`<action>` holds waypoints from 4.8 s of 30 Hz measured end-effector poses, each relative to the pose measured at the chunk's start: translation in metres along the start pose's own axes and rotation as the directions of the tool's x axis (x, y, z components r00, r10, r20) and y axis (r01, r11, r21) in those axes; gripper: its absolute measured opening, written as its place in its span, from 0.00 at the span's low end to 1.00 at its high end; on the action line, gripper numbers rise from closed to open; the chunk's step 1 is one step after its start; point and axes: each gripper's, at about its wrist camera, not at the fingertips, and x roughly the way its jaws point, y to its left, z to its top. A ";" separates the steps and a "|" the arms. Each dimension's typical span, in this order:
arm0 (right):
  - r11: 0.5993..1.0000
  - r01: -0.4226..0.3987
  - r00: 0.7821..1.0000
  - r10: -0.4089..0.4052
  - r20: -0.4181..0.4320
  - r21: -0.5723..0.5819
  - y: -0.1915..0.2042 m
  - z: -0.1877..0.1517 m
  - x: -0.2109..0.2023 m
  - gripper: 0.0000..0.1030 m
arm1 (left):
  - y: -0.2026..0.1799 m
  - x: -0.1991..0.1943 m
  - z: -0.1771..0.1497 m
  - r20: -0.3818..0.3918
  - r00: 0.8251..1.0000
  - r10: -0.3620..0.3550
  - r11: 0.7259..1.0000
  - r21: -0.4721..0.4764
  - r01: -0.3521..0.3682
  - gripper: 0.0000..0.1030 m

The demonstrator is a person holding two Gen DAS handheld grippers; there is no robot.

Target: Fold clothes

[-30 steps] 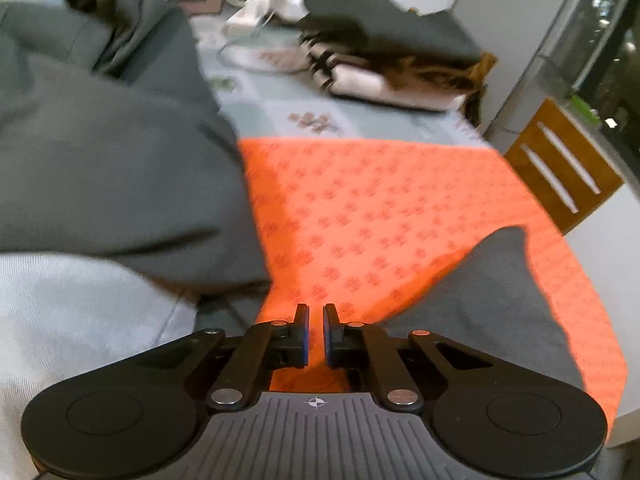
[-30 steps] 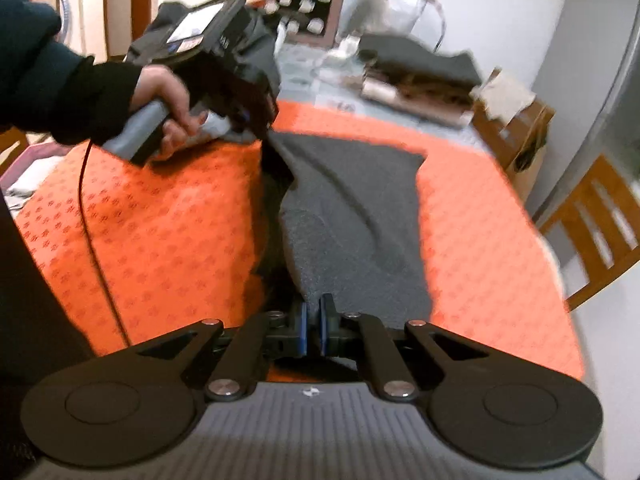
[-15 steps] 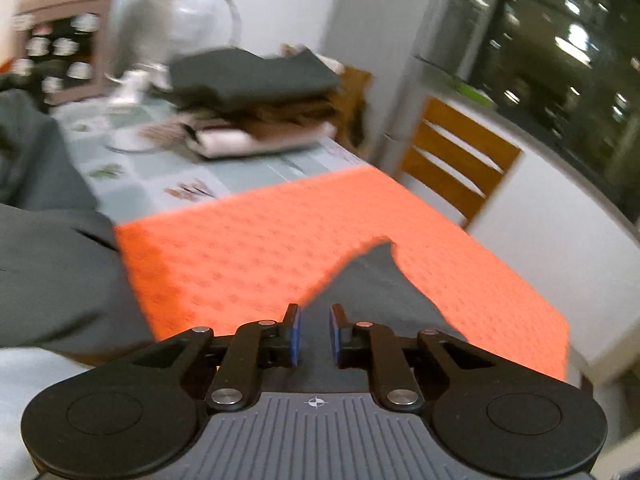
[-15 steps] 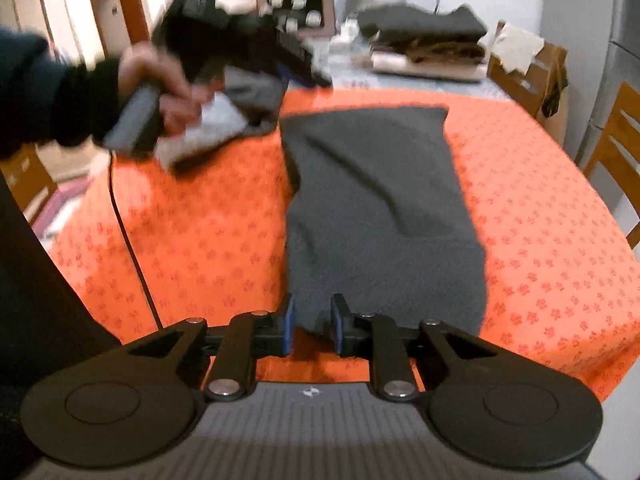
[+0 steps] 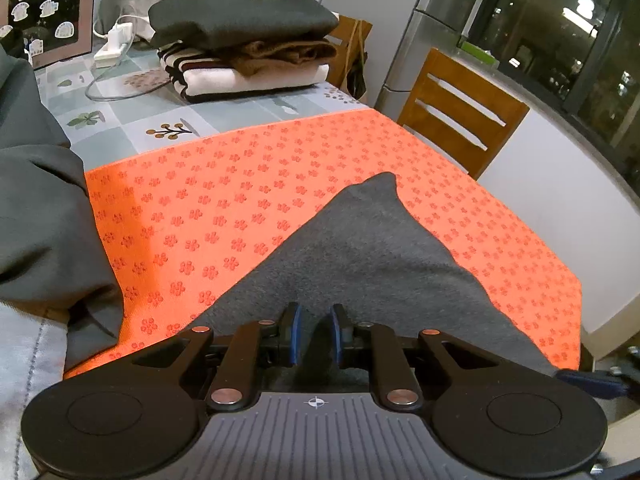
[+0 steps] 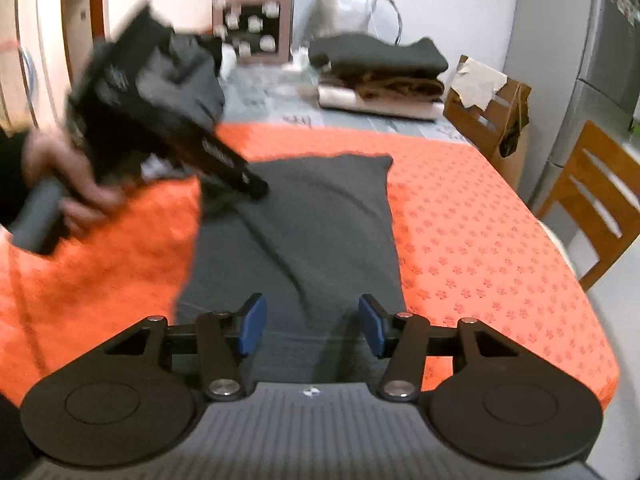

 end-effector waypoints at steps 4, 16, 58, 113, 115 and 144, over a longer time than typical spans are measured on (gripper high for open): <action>1.000 -0.002 1.000 0.002 -0.021 0.007 0.003 -0.018 0.017 0.56 | -0.003 0.002 0.002 -0.014 1.000 0.013 1.000 0.015 -0.013 0.20; 0.876 -0.034 0.999 0.013 0.046 0.481 -0.059 -0.039 -0.016 0.81 | 0.028 0.008 0.020 -0.029 0.999 -0.029 0.998 0.063 0.030 0.71; 0.264 -0.157 0.982 -0.064 0.180 0.952 -0.151 -0.203 -0.071 0.85 | -0.036 0.045 -0.019 -0.216 0.904 -0.369 0.929 -0.086 0.359 0.69; 0.483 -0.428 0.890 0.371 0.264 0.764 -0.285 0.170 -0.029 0.16 | -0.038 -0.033 0.074 0.307 0.945 -0.116 0.848 -0.464 0.255 0.20; 0.500 -0.459 0.869 0.426 0.253 0.734 -0.300 0.197 -0.006 0.16 | -0.037 -0.037 0.085 0.338 0.940 -0.051 0.850 -0.479 0.218 0.19; 0.315 -0.846 0.426 0.885 0.189 0.429 -0.404 0.524 0.359 0.17 | 0.060 0.041 0.296 0.488 0.718 0.496 0.770 -0.630 -0.103 0.19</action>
